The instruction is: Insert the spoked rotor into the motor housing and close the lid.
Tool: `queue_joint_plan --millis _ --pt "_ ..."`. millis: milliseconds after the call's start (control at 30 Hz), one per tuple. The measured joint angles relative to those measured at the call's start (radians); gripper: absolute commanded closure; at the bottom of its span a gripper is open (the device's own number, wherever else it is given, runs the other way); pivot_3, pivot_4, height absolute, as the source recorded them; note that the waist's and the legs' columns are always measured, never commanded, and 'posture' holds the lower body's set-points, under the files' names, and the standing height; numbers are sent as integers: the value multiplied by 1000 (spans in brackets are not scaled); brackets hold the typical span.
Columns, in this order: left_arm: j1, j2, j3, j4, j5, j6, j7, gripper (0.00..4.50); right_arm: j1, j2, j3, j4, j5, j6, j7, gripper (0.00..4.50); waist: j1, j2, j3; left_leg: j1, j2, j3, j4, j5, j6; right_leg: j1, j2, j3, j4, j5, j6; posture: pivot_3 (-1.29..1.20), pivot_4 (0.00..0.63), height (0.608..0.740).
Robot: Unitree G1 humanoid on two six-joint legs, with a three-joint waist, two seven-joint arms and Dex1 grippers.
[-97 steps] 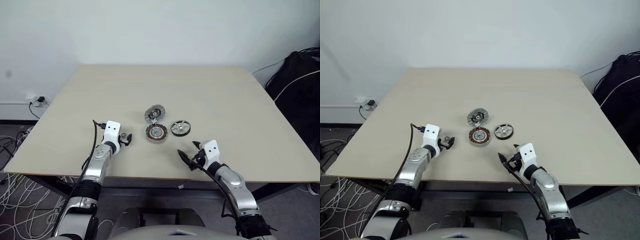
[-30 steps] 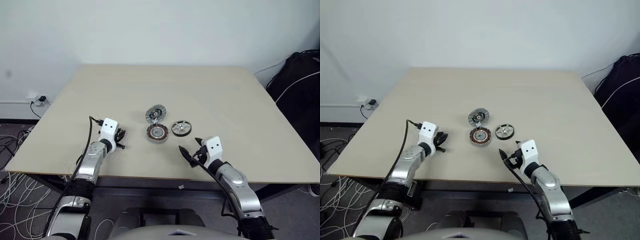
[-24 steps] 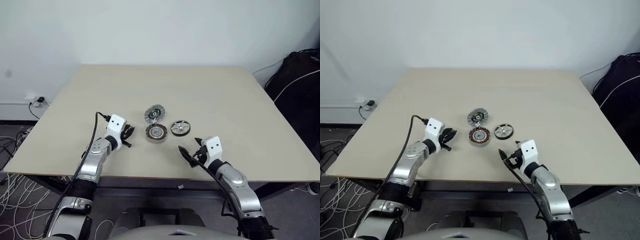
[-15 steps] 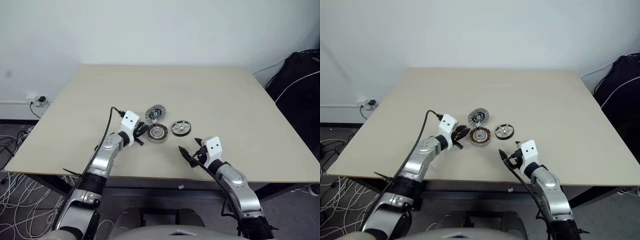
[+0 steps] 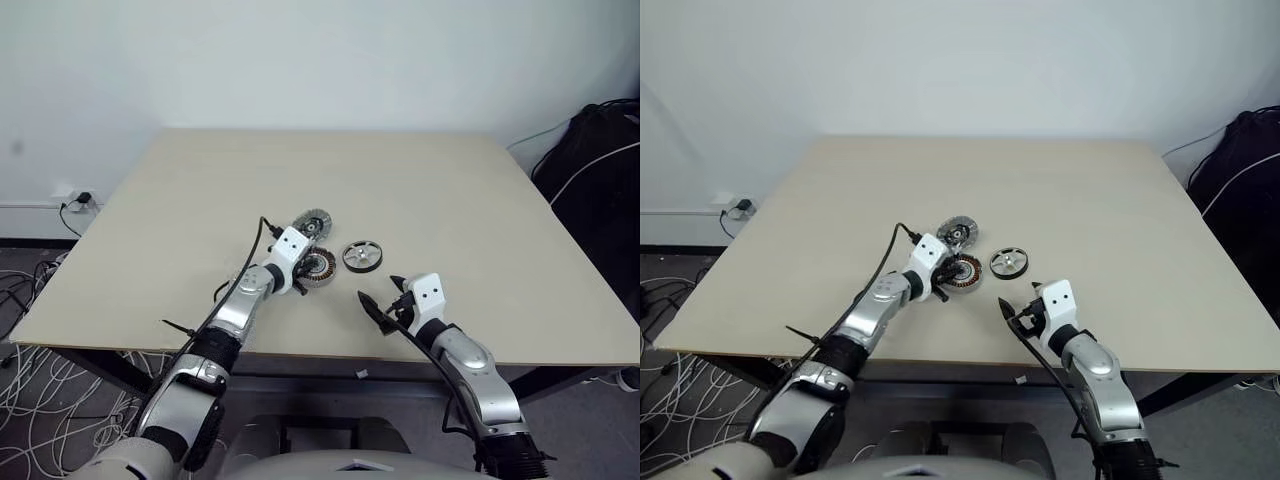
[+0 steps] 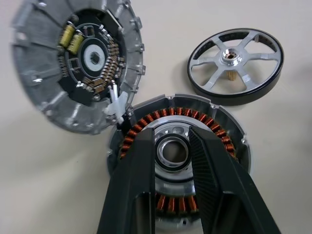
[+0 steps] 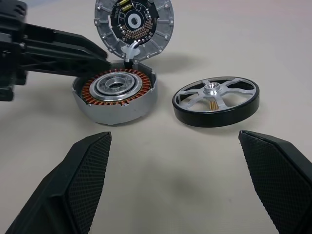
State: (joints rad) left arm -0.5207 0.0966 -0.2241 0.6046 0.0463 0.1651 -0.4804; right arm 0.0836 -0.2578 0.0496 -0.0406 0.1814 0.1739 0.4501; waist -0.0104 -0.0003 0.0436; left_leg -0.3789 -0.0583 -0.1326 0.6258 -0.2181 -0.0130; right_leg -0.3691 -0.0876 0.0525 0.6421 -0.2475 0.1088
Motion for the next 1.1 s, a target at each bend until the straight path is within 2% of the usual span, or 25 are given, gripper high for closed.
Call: queue_joint_plan --millis 400,1033,1100 --pt "-110 -45 -8 209 38 -91 28 3823 4 1 -1 1 -1 -11 -13 0 -1 0 0 -1 0 0 0 0 0 0 0 0 0 1 2 0 0 740" --pt "-120 -41 2 283 63 -108 42 3823 11 1 -1 0 -1 -12 -20 0 -1 0 0 -1 0 0 0 0 0 0 0 0 0 1 2 0 0 740" --pt "-120 -42 5 283 62 -108 39 3105 12 1 -1 0 -1 -12 -20 0 -1 0 0 -1 0 0 0 0 0 0 0 0 0 1 2 0 0 740"
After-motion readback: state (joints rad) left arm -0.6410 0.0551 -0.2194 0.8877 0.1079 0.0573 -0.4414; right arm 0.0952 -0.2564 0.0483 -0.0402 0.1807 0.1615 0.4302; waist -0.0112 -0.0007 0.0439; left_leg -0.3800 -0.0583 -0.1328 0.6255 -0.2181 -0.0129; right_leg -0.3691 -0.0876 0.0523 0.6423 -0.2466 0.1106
